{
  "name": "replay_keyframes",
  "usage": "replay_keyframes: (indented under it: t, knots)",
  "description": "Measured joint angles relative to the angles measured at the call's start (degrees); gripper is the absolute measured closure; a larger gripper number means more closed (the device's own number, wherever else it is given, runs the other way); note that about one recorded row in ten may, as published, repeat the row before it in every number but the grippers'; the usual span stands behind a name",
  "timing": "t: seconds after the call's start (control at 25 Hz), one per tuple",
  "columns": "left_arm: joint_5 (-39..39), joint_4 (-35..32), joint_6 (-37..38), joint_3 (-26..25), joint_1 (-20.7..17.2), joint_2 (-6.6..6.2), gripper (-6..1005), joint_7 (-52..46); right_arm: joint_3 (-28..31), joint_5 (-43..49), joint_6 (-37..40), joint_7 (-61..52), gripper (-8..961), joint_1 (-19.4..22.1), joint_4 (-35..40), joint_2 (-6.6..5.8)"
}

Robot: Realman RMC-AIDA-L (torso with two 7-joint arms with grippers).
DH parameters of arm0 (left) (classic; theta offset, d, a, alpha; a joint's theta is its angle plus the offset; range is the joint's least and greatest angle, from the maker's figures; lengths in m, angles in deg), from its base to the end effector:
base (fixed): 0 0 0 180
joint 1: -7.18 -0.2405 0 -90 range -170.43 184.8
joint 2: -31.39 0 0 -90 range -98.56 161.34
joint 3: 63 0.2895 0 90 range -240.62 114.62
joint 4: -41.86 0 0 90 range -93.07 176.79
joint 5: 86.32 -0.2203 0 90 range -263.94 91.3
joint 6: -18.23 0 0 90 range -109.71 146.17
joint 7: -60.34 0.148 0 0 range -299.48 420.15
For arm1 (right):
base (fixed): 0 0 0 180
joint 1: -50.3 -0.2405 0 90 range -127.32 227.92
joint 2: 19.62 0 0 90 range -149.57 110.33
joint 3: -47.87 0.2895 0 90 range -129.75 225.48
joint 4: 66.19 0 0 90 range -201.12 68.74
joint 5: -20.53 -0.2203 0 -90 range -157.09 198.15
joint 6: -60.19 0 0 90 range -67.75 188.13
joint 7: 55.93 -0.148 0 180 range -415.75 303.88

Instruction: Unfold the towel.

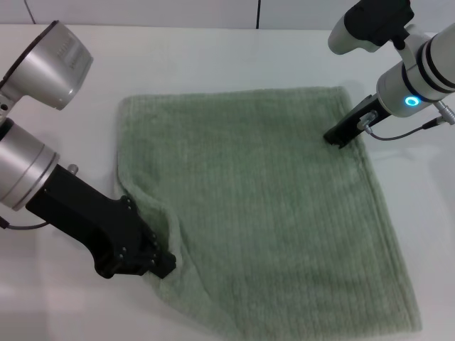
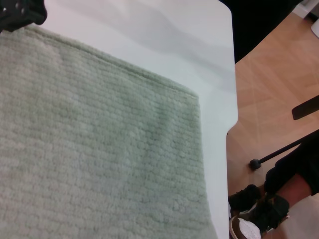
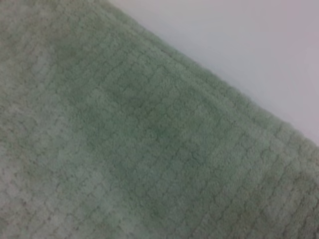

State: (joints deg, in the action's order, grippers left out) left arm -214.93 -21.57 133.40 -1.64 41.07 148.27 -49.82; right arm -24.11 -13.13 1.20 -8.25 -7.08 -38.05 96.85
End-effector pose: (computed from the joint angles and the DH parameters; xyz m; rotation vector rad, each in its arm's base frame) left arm -0.2274 0.3224 0.0062 2.8265 0.5942 -0.0876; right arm 0.2216 0.4690 -0.0742 -2.5700 0.8314 -0.4753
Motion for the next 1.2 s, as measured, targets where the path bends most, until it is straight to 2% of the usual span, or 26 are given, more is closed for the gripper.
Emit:
replay_keyframes:
  t: [0.24,0.44,0.64,0.8,0.88,1.04,1.2]
  knots:
    - [-0.34,0.06,-0.13,-0.15,-0.58,-0.38,949,-0.54,0.00,0.07,0.09,0.02,868,0.00,-0.03,-0.01]
    - [-2.70,0.21,-0.49,-1.45,-0.51,0.01,940,-1.16,0.00,0.09,0.11,0.03,867,-0.08,-0.03,-0.02]
    - [-2.80,1.83,0.00,-2.03,0.15,-0.87,931,-4.50,0.00,0.09,0.11,0.03,865,-0.09,-0.03,-0.02]
    - [-2.85,1.66,0.04,-1.74,-0.04,-0.94,924,-5.02,0.00,0.09,0.11,0.04,864,-0.13,-0.03,-0.03]
    - [-2.84,1.56,0.05,-1.70,-0.11,-0.95,717,-5.03,0.00,0.10,0.11,0.04,864,-0.16,-0.03,-0.02]
    - [-2.70,1.22,-0.03,-2.18,-0.05,-0.86,683,-4.54,0.00,0.09,0.11,0.03,863,-0.18,-0.03,-0.02]
    - [-2.60,0.86,-1.49,-4.41,0.29,0.03,650,-1.87,0.00,0.09,0.11,0.03,862,-0.18,-0.02,0.02]
